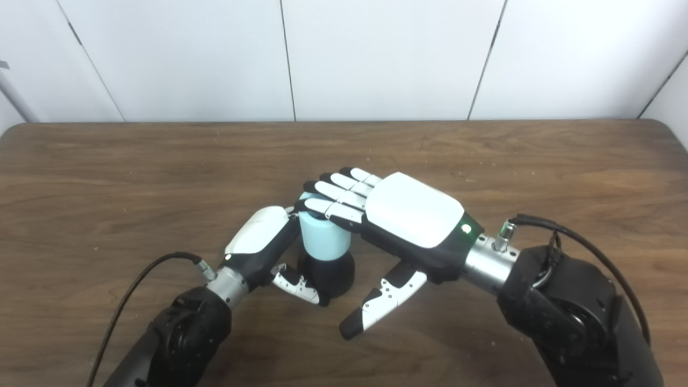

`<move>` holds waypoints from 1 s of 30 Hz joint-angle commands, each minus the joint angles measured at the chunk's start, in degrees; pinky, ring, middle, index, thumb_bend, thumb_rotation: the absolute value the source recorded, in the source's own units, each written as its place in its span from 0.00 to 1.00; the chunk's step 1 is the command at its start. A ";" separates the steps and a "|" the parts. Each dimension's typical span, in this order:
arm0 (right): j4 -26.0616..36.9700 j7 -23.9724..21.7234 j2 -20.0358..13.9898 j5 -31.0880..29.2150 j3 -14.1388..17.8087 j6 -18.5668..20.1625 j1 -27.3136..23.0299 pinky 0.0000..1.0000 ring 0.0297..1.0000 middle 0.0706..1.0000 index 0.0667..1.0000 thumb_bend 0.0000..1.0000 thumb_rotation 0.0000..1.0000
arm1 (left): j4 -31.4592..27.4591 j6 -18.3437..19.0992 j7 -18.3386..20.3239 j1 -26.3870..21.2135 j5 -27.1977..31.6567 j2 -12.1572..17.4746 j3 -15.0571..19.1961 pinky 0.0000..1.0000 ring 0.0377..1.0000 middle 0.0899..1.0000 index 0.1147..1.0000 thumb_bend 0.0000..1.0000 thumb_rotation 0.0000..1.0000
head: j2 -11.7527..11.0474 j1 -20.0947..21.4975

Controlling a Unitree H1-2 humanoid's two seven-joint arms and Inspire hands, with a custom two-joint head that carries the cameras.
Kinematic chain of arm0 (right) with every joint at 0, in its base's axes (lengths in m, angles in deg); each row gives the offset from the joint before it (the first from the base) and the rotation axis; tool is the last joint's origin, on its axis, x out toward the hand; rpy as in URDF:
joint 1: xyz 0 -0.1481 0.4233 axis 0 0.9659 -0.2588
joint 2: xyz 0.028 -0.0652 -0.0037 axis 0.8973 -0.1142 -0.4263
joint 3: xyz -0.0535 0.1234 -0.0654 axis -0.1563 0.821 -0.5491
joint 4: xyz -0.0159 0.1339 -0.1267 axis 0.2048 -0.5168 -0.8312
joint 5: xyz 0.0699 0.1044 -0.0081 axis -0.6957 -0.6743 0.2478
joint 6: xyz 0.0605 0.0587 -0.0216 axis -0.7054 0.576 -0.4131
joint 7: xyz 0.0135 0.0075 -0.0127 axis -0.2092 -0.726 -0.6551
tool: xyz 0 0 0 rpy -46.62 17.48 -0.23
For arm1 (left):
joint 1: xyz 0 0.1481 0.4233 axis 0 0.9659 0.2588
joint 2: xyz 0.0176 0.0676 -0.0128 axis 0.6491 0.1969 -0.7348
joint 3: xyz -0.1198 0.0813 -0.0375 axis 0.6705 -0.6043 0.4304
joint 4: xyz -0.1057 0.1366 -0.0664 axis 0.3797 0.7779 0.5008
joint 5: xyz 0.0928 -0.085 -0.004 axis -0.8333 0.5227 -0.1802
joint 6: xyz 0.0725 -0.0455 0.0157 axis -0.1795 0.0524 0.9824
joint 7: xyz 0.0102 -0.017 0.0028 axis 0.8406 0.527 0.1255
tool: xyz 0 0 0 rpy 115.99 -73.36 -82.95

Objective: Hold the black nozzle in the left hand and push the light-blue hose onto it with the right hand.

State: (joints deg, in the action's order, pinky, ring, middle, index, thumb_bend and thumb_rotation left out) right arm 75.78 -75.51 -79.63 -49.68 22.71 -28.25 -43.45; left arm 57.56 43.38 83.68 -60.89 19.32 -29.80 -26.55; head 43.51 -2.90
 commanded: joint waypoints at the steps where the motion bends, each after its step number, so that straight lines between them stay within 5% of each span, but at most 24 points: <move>1: 1.14 0.86 -0.48 0.03 0.59 -0.81 -1.41 1.00 1.00 1.00 0.93 0.74 1.00 | 2.45 1.12 4.58 1.86 -0.50 1.16 -1.87 0.92 0.64 0.48 0.35 0.52 0.00 | 0.27 -0.06; 11: 0.99 1.11 -0.47 0.05 0.46 -1.27 -0.93 1.00 1.00 1.00 0.93 0.73 1.00 | 1.84 1.55 4.93 1.98 -0.58 1.22 -1.79 0.92 0.64 0.49 0.35 0.51 0.00 | 0.20 0.00; 14: 0.17 1.70 -0.28 0.09 0.05 -2.22 -0.31 1.00 1.00 0.99 0.92 0.73 1.00 | 1.44 1.73 4.86 2.31 -0.20 1.18 -1.50 0.90 0.63 0.41 0.44 0.52 0.00 | 0.14 0.04; 19: -1.78 2.72 -0.95 -0.56 0.27 -3.42 0.03 1.00 1.00 0.98 0.93 0.73 1.00 | 1.50 1.66 4.68 2.29 -0.23 1.07 -1.48 0.90 0.63 0.47 0.39 0.52 0.00 | 0.15 -0.05; 30: -5.91 4.46 -0.95 0.52 -0.83 -5.13 2.51 1.00 1.00 0.98 0.97 0.74 1.00 | 1.67 2.18 4.40 1.69 0.37 0.45 -0.78 0.90 0.63 0.43 0.43 0.52 0.00 | -0.54 -0.81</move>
State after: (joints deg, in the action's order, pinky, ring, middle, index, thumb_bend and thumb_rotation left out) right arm 70.64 -70.04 -79.61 -49.81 22.18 -33.22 -41.14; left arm 57.47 43.67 83.75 -60.92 19.40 -29.92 -26.33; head 42.89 -3.69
